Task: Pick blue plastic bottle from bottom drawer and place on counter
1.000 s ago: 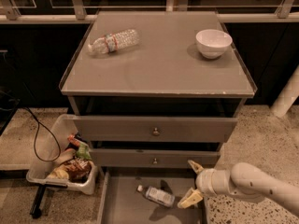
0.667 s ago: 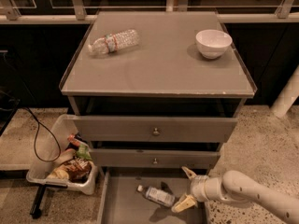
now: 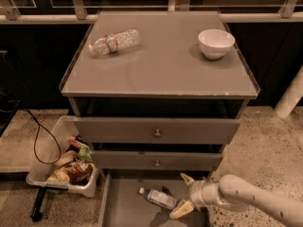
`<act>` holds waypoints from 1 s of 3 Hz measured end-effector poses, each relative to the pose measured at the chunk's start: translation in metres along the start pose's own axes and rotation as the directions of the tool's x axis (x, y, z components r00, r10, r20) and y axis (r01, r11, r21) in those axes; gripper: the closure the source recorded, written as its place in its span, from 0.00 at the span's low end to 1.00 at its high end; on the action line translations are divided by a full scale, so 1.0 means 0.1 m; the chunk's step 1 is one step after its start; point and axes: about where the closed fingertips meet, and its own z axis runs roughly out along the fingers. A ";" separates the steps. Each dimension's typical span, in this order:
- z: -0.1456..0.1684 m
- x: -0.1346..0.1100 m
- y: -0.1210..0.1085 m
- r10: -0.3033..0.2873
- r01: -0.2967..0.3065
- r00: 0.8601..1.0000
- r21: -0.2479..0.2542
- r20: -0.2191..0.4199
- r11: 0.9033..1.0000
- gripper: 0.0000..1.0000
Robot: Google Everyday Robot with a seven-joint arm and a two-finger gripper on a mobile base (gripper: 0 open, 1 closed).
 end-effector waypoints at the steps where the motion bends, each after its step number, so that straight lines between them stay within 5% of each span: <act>1: 0.32 0.31 0.07 0.047 -0.048 0.999 -0.026 -0.025 0.999 0.00; 3: 0.87 0.77 0.09 0.112 -0.112 0.994 -0.018 0.001 0.994 0.00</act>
Offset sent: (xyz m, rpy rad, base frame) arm -0.0137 0.0179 -0.1400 0.0371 0.1331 -0.0635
